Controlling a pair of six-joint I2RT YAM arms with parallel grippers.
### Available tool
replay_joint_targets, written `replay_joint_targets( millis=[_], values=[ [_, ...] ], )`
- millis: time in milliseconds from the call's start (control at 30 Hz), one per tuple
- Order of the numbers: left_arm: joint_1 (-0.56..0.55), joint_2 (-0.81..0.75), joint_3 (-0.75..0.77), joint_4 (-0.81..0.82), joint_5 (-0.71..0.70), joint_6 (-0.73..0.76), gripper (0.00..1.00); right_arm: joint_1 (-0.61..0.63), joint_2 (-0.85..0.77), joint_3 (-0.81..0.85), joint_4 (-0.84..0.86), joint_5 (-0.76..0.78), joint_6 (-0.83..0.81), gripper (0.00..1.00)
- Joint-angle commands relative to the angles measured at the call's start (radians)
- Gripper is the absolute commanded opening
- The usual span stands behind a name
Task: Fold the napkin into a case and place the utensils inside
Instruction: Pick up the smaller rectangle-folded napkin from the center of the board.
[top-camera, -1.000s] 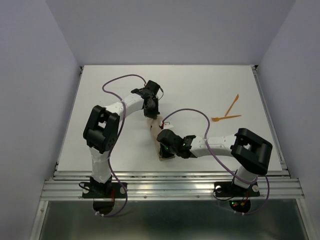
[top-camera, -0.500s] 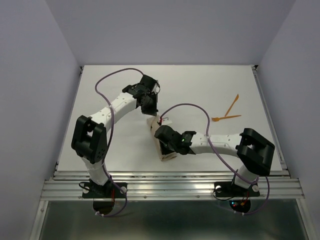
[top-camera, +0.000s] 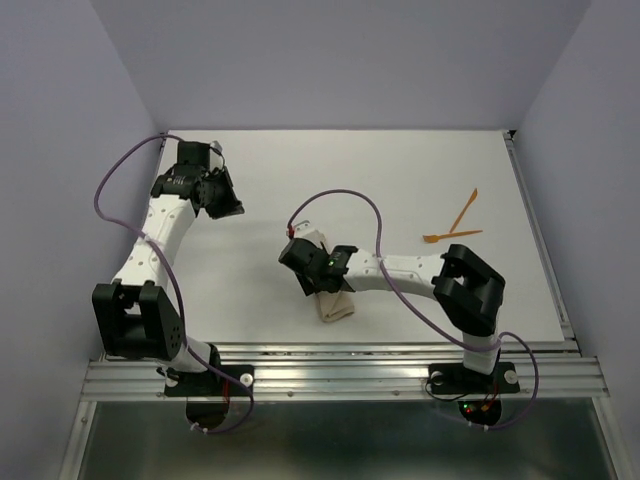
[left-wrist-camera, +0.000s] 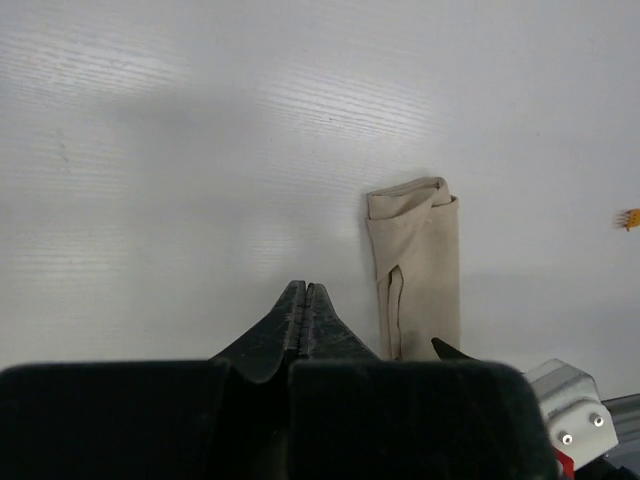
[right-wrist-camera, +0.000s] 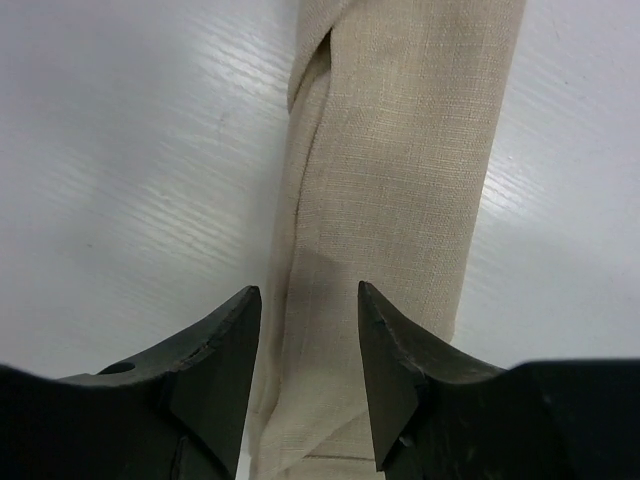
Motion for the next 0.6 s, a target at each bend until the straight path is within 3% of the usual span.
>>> replay_joint_targets(
  millis=[0,567],
  values=[
    [0.036,-0.075,-0.049,-0.002,0.028,0.021,0.00,0.013,0.040,0.069,-0.069,0.056,-0.052,0.50],
    [0.053,-0.081,-0.096,0.021,0.039,0.013,0.00,0.051,0.095,0.107,-0.051,0.073,-0.051,0.51]
  ],
)
